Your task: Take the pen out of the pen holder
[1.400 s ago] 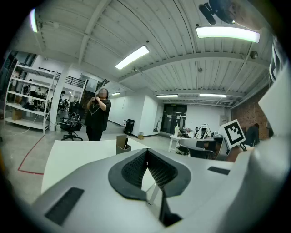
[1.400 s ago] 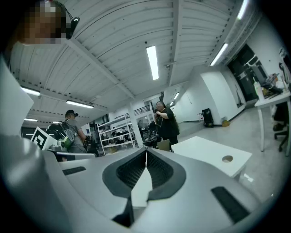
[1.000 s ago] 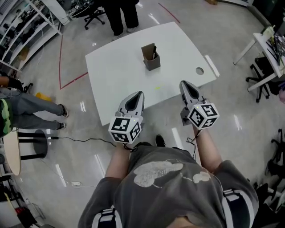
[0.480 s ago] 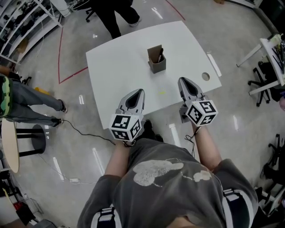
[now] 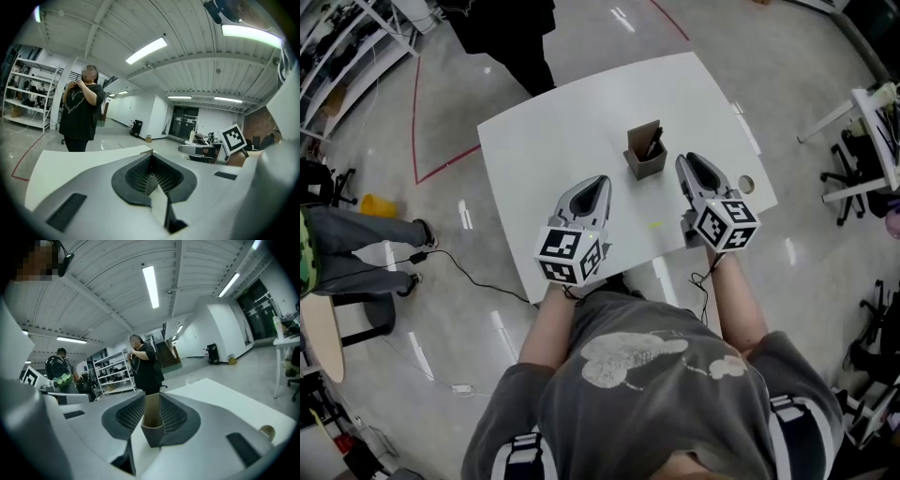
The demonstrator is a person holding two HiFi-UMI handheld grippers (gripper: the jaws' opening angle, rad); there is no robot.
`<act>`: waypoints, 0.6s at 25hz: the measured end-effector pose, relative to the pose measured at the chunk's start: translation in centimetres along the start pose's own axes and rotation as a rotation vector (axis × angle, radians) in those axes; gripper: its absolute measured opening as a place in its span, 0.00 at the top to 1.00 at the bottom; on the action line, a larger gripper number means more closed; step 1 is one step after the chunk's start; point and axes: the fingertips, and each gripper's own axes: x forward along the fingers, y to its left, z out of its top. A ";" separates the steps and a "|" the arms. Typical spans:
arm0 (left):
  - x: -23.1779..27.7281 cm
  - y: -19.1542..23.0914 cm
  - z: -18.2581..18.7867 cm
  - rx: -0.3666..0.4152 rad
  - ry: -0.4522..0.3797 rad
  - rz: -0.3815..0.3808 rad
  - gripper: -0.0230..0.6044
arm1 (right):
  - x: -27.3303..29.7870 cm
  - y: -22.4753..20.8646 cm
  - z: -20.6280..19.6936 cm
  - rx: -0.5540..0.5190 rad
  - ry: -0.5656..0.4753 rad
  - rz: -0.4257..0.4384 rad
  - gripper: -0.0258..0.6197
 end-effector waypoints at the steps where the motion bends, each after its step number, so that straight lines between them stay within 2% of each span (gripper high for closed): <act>1: 0.7 0.6 0.2 0.000 0.001 -0.006 0.95 | 0.9 -0.2 -0.1 -0.003 0.011 -0.008 0.85; 4: 2.4 2.0 0.6 0.000 0.013 -0.022 0.95 | 3.2 -0.8 -0.6 -0.002 0.056 -0.021 0.79; 9: 4.3 3.9 0.7 -0.008 0.023 -0.044 0.95 | 5.9 -1.2 -0.6 -0.022 0.094 -0.055 0.79; 15: 5.7 5.2 0.0 -0.020 0.047 -0.043 0.95 | 8.5 -1.9 -1.7 -0.046 0.146 -0.049 0.78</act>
